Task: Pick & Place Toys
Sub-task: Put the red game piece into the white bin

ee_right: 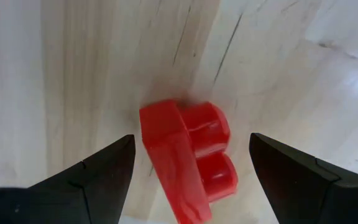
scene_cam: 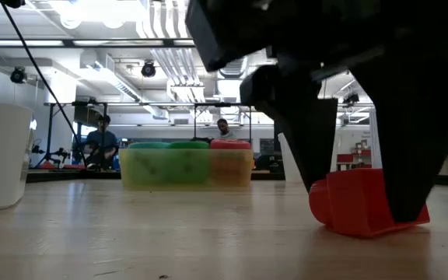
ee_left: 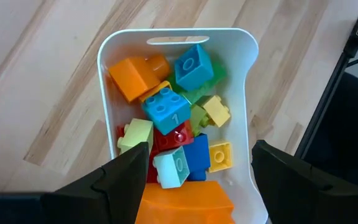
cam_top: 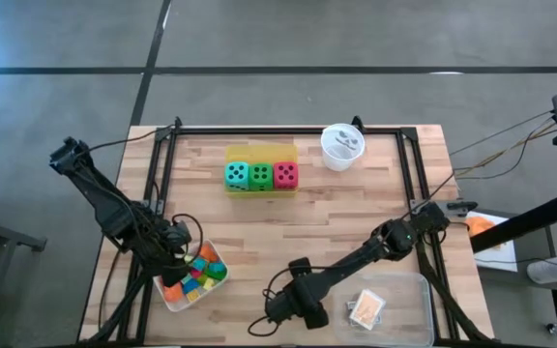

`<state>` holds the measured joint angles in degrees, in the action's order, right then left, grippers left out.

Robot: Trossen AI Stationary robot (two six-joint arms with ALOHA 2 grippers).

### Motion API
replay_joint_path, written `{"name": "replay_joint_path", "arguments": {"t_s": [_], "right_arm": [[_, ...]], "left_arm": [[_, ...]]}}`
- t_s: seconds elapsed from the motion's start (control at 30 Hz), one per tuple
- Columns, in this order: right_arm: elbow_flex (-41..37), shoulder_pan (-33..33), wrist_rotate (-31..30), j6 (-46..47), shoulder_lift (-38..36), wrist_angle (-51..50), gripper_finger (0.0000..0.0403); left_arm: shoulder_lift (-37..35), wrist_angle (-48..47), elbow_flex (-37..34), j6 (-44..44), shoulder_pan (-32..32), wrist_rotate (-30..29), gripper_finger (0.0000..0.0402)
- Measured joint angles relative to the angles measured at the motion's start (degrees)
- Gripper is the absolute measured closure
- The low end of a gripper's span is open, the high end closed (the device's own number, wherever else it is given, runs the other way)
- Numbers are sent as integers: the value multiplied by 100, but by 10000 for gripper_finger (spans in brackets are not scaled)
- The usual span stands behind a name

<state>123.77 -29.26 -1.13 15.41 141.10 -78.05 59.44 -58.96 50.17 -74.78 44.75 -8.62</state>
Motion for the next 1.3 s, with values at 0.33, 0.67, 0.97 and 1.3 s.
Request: {"name": "replay_joint_path", "arguments": {"t_s": [0.33,0.67,0.97,1.3], "right_arm": [[-442,-4,221,15,-39,284,145],[-377,-15,200,-209,-33,305,249],[-311,-17,86,-162,-13,305,249],[-195,-115,-714,139,-408,362,249]], "left_arm": [[0,7,0,0,2,-68,128],[0,250,0,-29,2,-1689,128],[0,452,0,-178,-5,-2181,128],[86,734,0,-449,-24,-2307,128]]}}
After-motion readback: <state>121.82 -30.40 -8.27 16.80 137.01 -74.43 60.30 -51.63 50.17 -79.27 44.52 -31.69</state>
